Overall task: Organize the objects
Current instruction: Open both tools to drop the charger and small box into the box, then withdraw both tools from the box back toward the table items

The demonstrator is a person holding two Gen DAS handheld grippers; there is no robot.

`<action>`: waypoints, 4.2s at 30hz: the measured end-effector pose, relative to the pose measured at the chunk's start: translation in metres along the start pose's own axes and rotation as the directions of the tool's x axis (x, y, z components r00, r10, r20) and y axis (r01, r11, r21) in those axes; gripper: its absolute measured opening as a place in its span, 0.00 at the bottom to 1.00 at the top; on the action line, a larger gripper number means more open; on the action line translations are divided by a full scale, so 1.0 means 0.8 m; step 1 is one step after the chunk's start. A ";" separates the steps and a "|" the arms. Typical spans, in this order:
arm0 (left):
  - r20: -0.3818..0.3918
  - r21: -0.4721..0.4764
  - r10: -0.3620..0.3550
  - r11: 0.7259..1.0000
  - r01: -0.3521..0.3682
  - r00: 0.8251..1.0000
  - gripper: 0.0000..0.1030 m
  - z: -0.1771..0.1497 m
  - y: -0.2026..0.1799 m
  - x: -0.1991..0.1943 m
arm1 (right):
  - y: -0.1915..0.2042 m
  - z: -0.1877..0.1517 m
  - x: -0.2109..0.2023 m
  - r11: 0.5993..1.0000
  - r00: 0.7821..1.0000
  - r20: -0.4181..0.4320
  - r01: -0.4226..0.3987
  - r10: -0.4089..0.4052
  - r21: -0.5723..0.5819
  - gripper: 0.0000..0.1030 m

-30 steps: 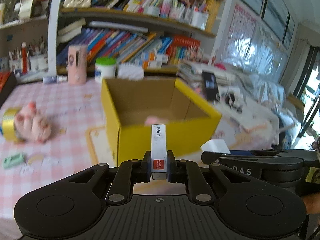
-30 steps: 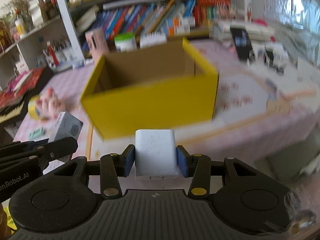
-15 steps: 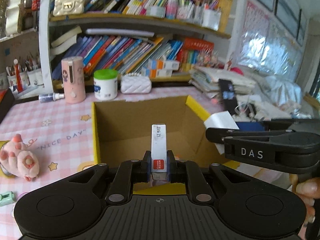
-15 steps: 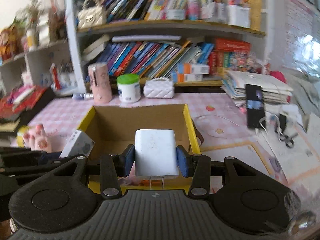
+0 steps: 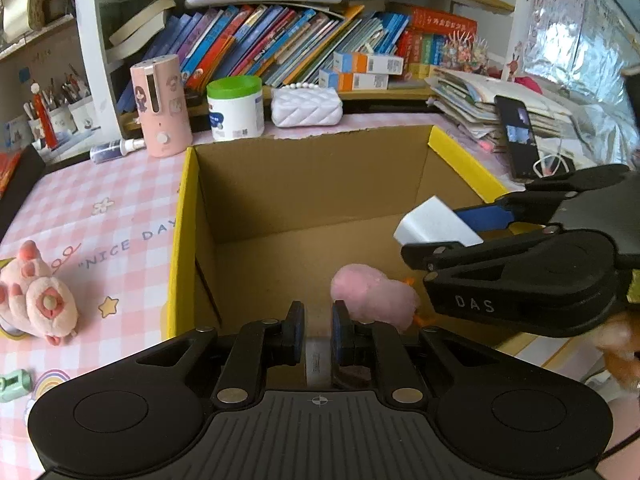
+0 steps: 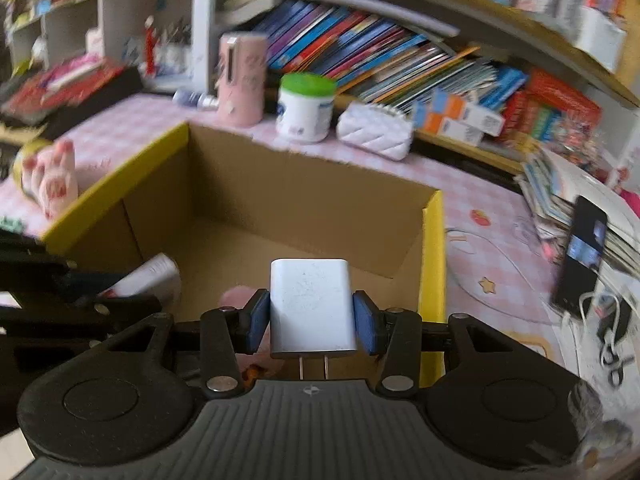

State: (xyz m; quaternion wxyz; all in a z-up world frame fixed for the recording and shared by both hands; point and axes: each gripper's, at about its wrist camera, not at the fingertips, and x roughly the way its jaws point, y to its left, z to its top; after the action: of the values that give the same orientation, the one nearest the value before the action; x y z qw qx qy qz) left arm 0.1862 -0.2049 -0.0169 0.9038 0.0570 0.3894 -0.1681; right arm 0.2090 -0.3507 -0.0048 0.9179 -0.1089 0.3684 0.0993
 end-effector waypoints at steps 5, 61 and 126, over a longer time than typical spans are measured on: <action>-0.017 -0.015 0.005 1.000 -0.005 1.000 0.13 0.001 0.001 0.007 | 0.000 0.005 0.022 0.994 0.995 -0.085 -0.065 0.058 -0.085 0.41; 0.017 -0.214 0.157 0.965 -0.149 0.987 0.79 -0.180 0.139 -0.185 | 0.202 -0.115 -0.142 0.936 0.989 -0.052 0.149 -0.140 0.318 0.70; -0.061 -0.349 0.273 0.895 -0.277 0.960 0.85 -0.215 0.307 -0.198 | 0.389 -0.028 -0.066 0.992 0.997 -0.066 -0.025 0.033 0.122 0.80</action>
State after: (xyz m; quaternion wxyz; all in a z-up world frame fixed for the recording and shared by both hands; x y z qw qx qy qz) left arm 0.0524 0.1067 -0.0277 0.9118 -0.0514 0.4060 0.0343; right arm 0.0754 -0.0646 -0.0232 0.9084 -0.0508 0.4061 0.0862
